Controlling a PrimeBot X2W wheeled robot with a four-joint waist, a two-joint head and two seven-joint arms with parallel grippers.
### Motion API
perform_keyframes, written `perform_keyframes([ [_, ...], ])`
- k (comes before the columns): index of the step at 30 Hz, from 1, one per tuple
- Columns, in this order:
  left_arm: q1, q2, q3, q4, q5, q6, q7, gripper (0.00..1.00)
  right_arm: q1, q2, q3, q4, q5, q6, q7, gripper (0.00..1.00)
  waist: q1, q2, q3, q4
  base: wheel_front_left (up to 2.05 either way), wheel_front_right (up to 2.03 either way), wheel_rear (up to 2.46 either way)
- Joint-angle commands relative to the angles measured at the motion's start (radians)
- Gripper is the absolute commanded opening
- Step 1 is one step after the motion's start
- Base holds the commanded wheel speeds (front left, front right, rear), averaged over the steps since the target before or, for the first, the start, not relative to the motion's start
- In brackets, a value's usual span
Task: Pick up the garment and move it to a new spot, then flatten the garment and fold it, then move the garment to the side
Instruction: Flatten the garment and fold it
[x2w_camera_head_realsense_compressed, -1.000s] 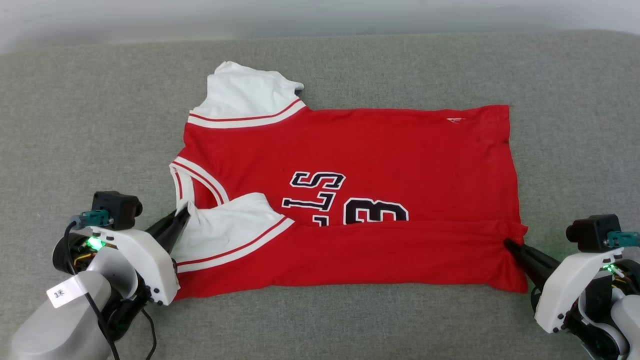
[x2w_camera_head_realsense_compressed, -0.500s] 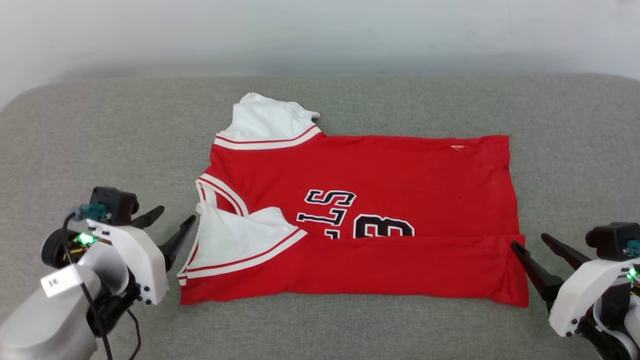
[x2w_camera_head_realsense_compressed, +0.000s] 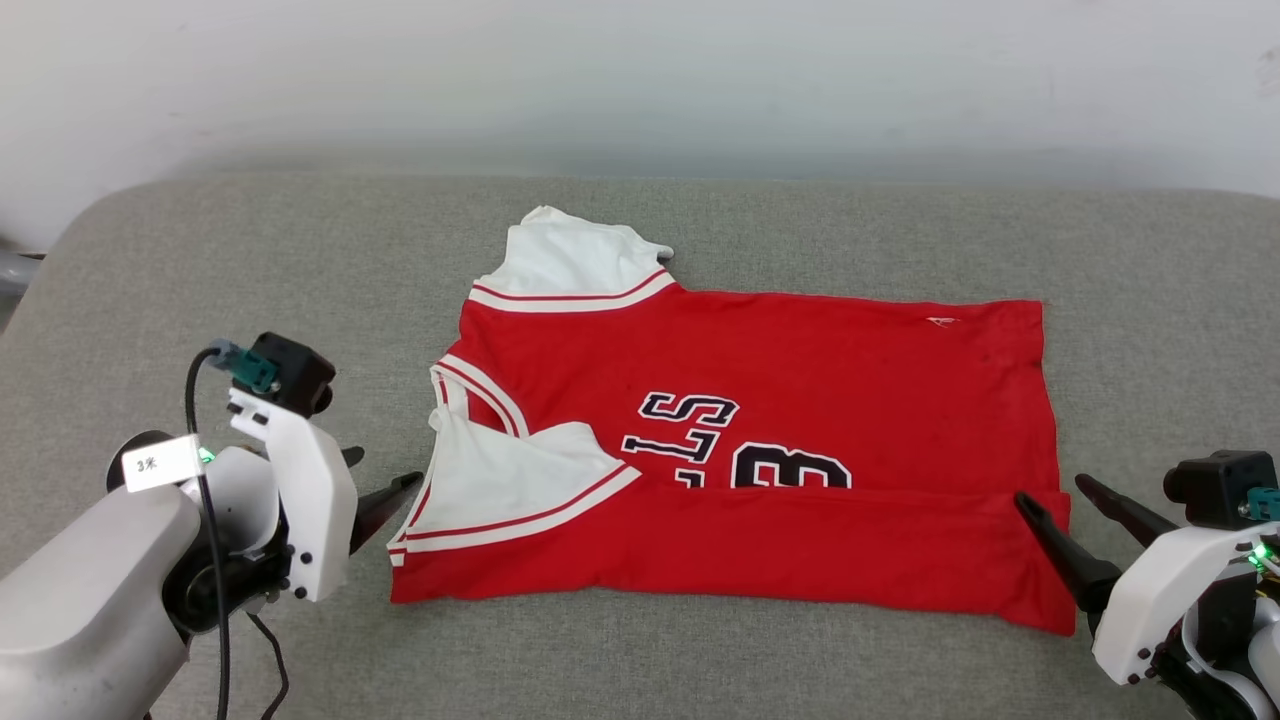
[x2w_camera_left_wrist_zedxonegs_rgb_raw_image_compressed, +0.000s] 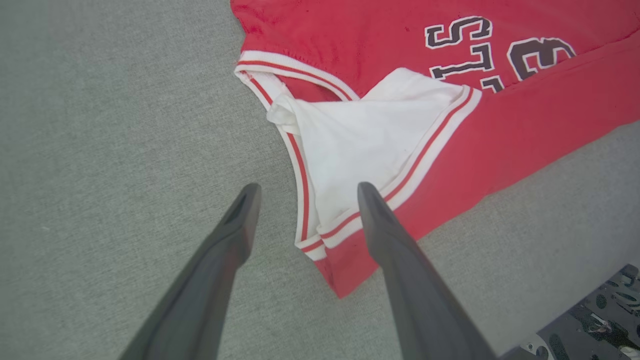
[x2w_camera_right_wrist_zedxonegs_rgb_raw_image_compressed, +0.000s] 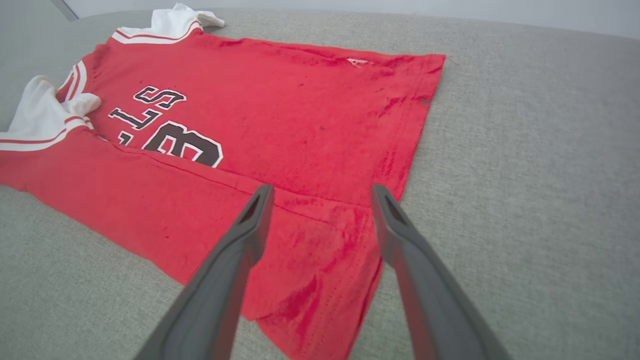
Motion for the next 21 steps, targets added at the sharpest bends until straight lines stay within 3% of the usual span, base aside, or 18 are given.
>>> perform_keyframes([
  [1,-0.017,0.000,-0.004,-0.003,-0.013,0.000,0.019,1.00,0.013,0.007,-0.006,-0.007,-0.007,-0.001,0.003,1.00,0.0001,0.0000,0.004,0.001,0.00,0.00,0.00],
  [11,-0.046,-0.016,-0.070,0.055,-0.045,0.001,0.219,1.00,-0.011,0.023,-0.018,-0.038,-0.027,-0.001,0.039,1.00,0.0001,0.0000,0.037,-0.018,0.00,0.00,0.00],
  [21,-0.038,-0.054,-0.122,0.141,-0.065,0.000,0.253,1.00,-0.040,0.036,-0.007,-0.029,-0.039,-0.001,0.039,1.00,0.0001,0.0000,0.081,-0.048,0.00,0.00,0.00],
])
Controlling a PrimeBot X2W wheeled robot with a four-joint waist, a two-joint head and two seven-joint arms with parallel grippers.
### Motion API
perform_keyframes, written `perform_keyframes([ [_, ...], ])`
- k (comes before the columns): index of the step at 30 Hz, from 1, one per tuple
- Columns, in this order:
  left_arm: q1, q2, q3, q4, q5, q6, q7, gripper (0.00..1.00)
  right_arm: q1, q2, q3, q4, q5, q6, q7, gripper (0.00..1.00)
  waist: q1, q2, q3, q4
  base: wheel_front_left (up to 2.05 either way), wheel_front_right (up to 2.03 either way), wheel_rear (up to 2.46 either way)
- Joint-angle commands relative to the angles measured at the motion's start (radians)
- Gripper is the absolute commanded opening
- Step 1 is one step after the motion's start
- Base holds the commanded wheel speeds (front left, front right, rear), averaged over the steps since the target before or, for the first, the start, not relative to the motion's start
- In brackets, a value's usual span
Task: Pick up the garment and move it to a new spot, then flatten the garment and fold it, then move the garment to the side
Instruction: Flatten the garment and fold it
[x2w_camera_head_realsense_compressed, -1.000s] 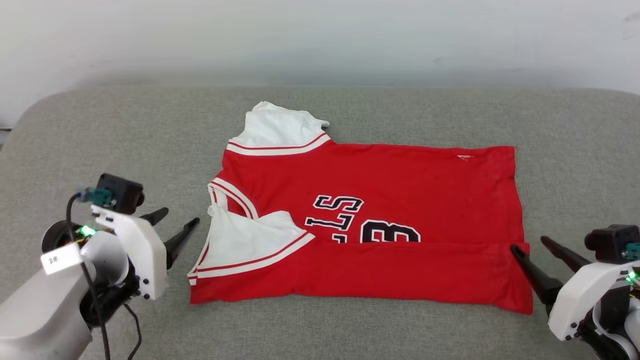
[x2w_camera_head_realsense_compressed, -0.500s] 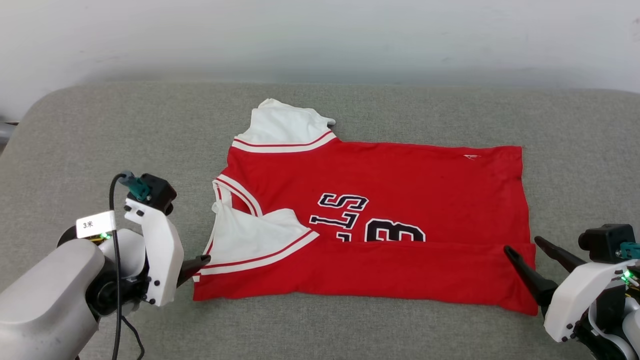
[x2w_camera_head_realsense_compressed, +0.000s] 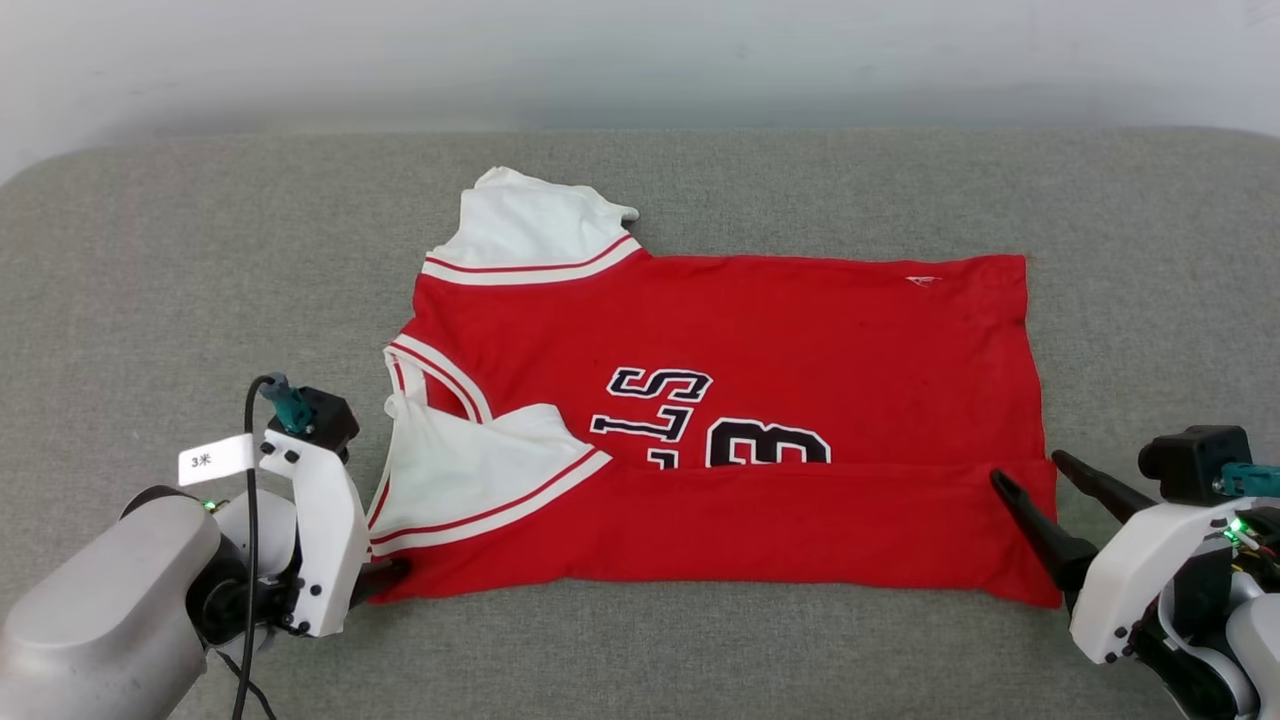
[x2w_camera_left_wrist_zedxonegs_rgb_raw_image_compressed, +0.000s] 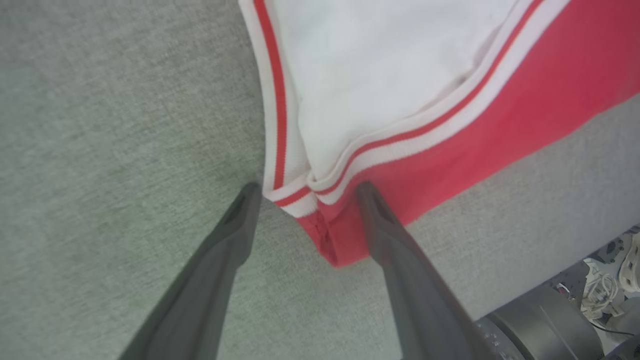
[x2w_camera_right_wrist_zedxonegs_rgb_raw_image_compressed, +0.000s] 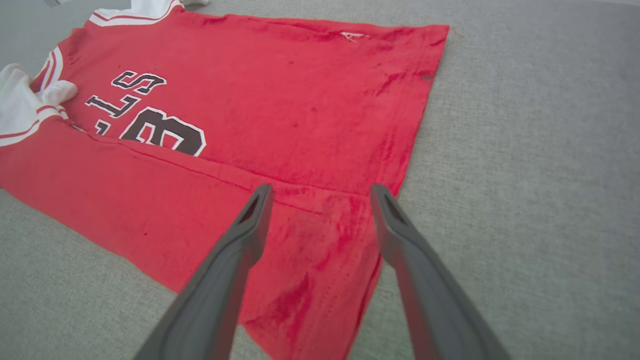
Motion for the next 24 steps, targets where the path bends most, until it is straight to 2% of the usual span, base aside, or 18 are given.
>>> perform_keyframes([
  [1,0.005,-0.018,-0.017,0.016,-0.008,0.000,0.006,1.00,-0.015,0.007,0.003,0.002,-0.005,-0.001,-0.003,1.00,0.0001,0.0000,0.009,-0.006,0.00,0.00,0.00],
  [6,0.015,-0.045,-0.052,0.063,-0.013,0.002,-0.004,1.00,-0.034,0.009,0.015,0.012,-0.002,-0.001,-0.008,1.00,0.0001,0.0000,0.022,-0.016,0.00,0.00,0.00],
  [7,0.017,-0.051,-0.060,0.066,-0.017,0.002,-0.009,0.53,-0.038,0.007,0.017,0.013,0.000,-0.001,-0.008,1.00,0.0001,0.0000,0.023,-0.018,0.00,0.00,0.00],
  [8,0.019,-0.057,-0.063,0.070,-0.026,0.002,-0.012,0.00,-0.043,0.003,0.017,0.015,0.002,-0.001,-0.007,1.00,0.0001,0.0000,0.023,-0.019,0.00,0.00,0.00],
  [13,0.005,-0.037,-0.072,0.055,-0.045,0.000,-0.044,0.00,-0.052,-0.029,0.023,0.006,-0.008,-0.001,0.014,1.00,0.0001,0.0000,0.007,-0.017,0.00,0.00,0.00],
  [18,-0.019,-0.002,-0.080,0.016,-0.046,0.000,-0.092,0.00,-0.078,-0.095,0.014,-0.031,-0.016,-0.001,0.075,1.00,0.0001,0.0000,-0.020,-0.005,0.00,0.00,0.00],
  [24,-0.025,0.025,-0.105,-0.040,-0.030,0.000,-0.138,0.00,-0.103,-0.183,-0.001,-0.106,0.001,-0.001,0.286,1.00,0.0001,0.0000,-0.040,0.011,0.00,0.00,0.00],
])
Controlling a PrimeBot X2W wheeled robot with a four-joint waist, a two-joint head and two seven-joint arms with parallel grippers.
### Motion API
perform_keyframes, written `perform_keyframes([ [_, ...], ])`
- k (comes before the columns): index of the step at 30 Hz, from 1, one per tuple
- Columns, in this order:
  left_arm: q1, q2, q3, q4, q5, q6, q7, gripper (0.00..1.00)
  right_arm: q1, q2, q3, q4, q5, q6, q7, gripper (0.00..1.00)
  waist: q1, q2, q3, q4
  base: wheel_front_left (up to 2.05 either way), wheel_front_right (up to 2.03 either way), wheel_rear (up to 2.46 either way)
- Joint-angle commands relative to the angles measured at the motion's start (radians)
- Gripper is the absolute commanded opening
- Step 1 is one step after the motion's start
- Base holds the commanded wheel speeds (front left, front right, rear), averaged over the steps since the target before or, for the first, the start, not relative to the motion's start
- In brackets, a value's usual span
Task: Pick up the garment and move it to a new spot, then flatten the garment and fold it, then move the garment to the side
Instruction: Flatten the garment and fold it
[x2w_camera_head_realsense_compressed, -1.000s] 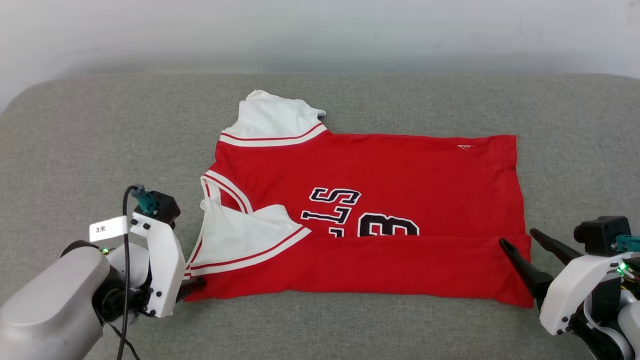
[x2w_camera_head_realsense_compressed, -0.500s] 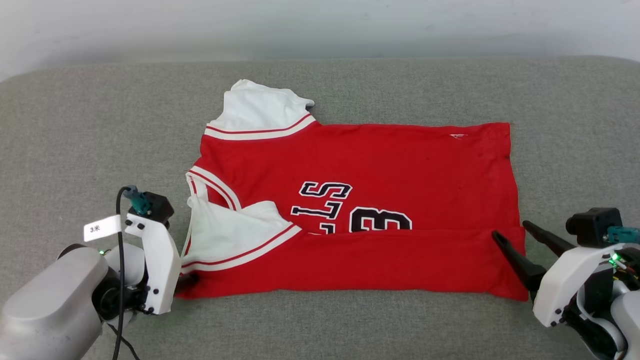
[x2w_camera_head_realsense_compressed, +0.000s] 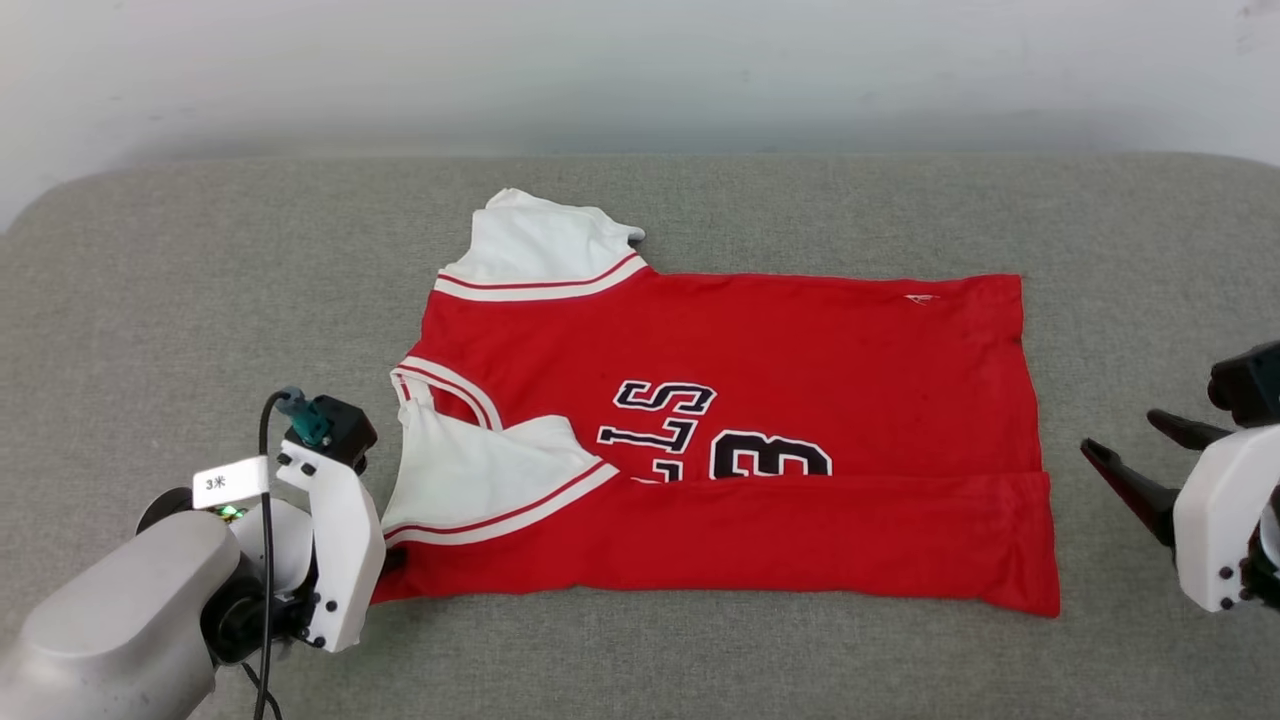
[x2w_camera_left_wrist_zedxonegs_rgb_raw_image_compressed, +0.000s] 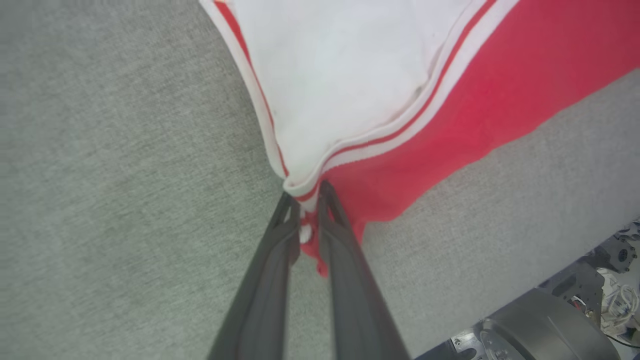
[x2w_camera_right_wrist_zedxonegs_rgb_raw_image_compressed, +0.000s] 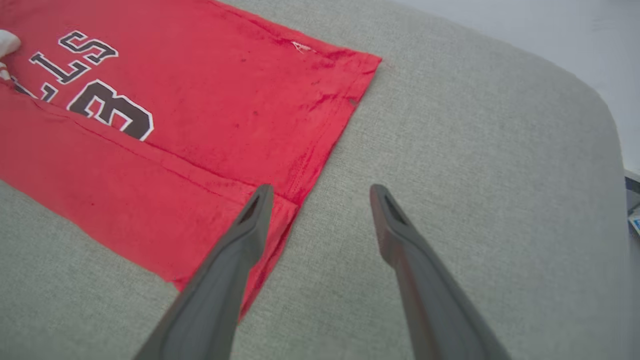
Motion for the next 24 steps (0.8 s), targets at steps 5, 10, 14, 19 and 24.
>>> perform_keyframes([
  [5,-0.013,0.011,-0.028,-0.033,0.019,0.001,-0.024,0.00,-0.013,-0.033,-0.015,-0.046,0.025,-0.001,0.238,1.00,0.0000,-0.0001,-0.006,0.019,0.00,0.00,0.00],
  [10,-0.030,-0.002,-0.044,-0.047,0.024,0.001,-0.041,0.00,0.015,-0.014,-0.019,-0.053,0.030,-0.001,0.399,1.00,0.0000,-0.0001,0.003,0.042,0.00,0.00,0.00],
  [14,-0.040,-0.009,-0.049,-0.047,0.021,0.001,-0.052,0.00,0.036,0.018,-0.028,-0.038,0.040,-0.001,0.440,1.00,0.0000,-0.0001,0.010,0.056,0.00,0.00,0.00],
  [19,-0.062,-0.021,-0.069,-0.044,0.025,0.000,-0.067,0.00,0.049,0.049,0.006,-0.001,0.000,-0.001,0.475,1.00,0.0000,-0.0001,0.029,0.075,0.00,0.00,0.00],
  [24,-0.080,-0.027,-0.082,-0.042,0.020,0.000,-0.082,0.00,0.067,0.092,0.060,0.073,-0.014,-0.001,0.473,1.00,0.0000,-0.0001,0.047,0.082,0.00,0.00,0.00],
])
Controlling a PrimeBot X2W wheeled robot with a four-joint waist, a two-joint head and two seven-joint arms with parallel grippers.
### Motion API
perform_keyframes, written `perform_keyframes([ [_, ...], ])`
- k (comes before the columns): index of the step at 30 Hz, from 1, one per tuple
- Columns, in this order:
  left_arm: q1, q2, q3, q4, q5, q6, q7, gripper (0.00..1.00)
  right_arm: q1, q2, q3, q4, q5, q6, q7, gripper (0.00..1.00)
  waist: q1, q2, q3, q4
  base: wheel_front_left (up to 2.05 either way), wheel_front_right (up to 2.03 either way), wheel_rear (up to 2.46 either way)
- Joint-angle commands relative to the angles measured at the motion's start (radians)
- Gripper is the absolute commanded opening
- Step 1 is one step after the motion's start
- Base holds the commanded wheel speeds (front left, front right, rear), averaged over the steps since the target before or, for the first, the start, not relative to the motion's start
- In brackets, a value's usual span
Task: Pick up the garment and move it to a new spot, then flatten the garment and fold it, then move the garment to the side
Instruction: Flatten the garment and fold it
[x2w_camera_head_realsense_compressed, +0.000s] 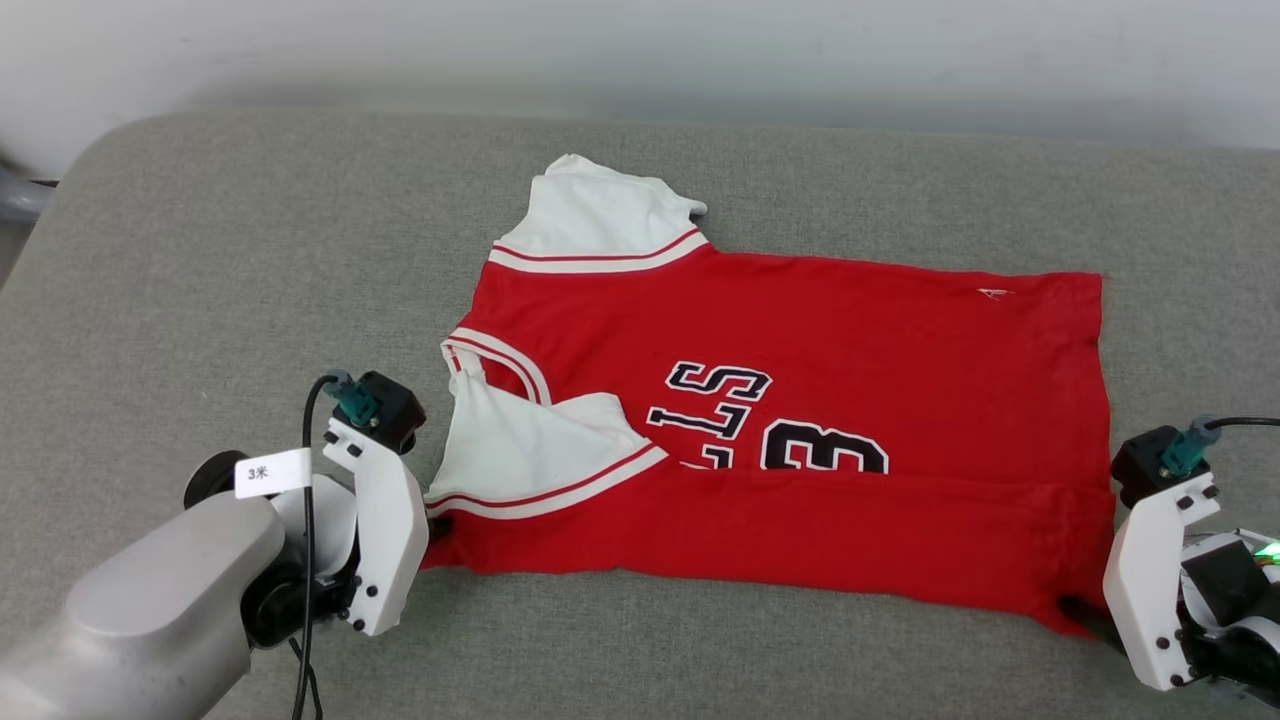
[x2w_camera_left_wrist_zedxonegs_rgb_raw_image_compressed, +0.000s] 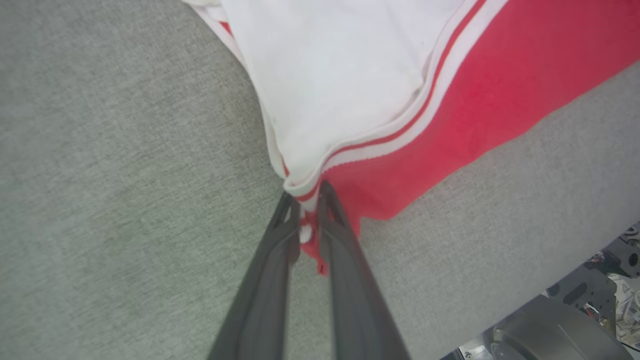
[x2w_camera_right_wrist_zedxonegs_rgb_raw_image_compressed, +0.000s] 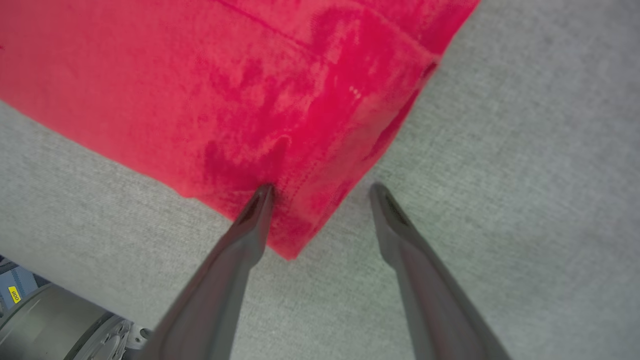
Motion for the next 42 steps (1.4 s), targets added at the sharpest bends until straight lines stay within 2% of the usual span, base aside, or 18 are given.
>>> perform_keyframes([
  [1,-0.015,-0.007,-0.003,0.001,0.001,0.000,-0.006,0.00,0.026,0.025,0.029,0.023,0.001,0.000,0.003,1.00,0.0000,-0.0001,0.005,0.002,0.00,0.00,0.00],
  [8,-0.028,-0.004,-0.023,0.011,-0.011,0.000,-0.024,0.00,0.022,0.075,0.124,0.119,0.014,0.001,-0.040,1.00,0.0000,-0.0001,0.018,0.000,0.00,0.00,0.00],
  [9,-0.029,-0.003,-0.026,0.013,-0.014,0.000,-0.028,0.00,0.015,0.073,0.136,0.121,0.014,0.001,-0.055,0.43,0.0000,-0.0001,0.017,-0.002,0.00,0.00,0.00],
  [10,-0.028,-0.002,-0.028,0.014,-0.016,0.000,-0.030,0.00,0.003,0.072,0.139,0.125,0.020,0.001,-0.072,0.03,0.0000,-0.0001,0.017,-0.005,0.00,0.00,0.00],
  [11,-0.027,-0.001,-0.031,0.016,-0.019,0.000,-0.032,0.00,-0.009,0.070,0.141,0.132,0.029,0.001,-0.084,0.00,0.0000,-0.0001,0.014,-0.007,0.00,0.00,0.00],
  [18,-0.008,0.013,-0.045,0.022,-0.035,0.000,-0.053,0.00,-0.048,0.025,0.105,0.125,0.080,-0.001,-0.195,0.00,0.0000,-0.0001,-0.021,-0.020,0.00,0.00,0.00],
  [28,0.048,0.078,-0.049,-0.034,-0.044,0.013,-0.096,0.00,0.021,-0.048,0.043,-0.003,0.119,-0.001,-0.298,0.00,0.0000,-0.0001,-0.079,-0.042,0.00,0.00,0.00],
  [36,0.121,0.151,-0.054,-0.138,-0.055,0.057,-0.119,0.00,0.141,-0.063,-0.027,-0.123,0.127,-0.001,-0.298,0.00,0.0000,-0.0001,-0.118,-0.051,0.00,0.00,0.00],
  [38,0.150,0.181,-0.056,-0.176,-0.057,0.078,-0.127,0.00,0.193,-0.072,-0.067,-0.162,0.129,-0.001,-0.286,0.00,0.0000,-0.0001,-0.127,-0.051,0.00,0.00,0.00],
  [42,0.188,0.205,-0.060,-0.225,-0.070,0.108,-0.133,0.00,0.257,-0.079,-0.123,-0.201,0.125,-0.001,-0.255,0.00,0.0000,-0.0001,-0.138,-0.051,0.00,0.00,0.00],
])
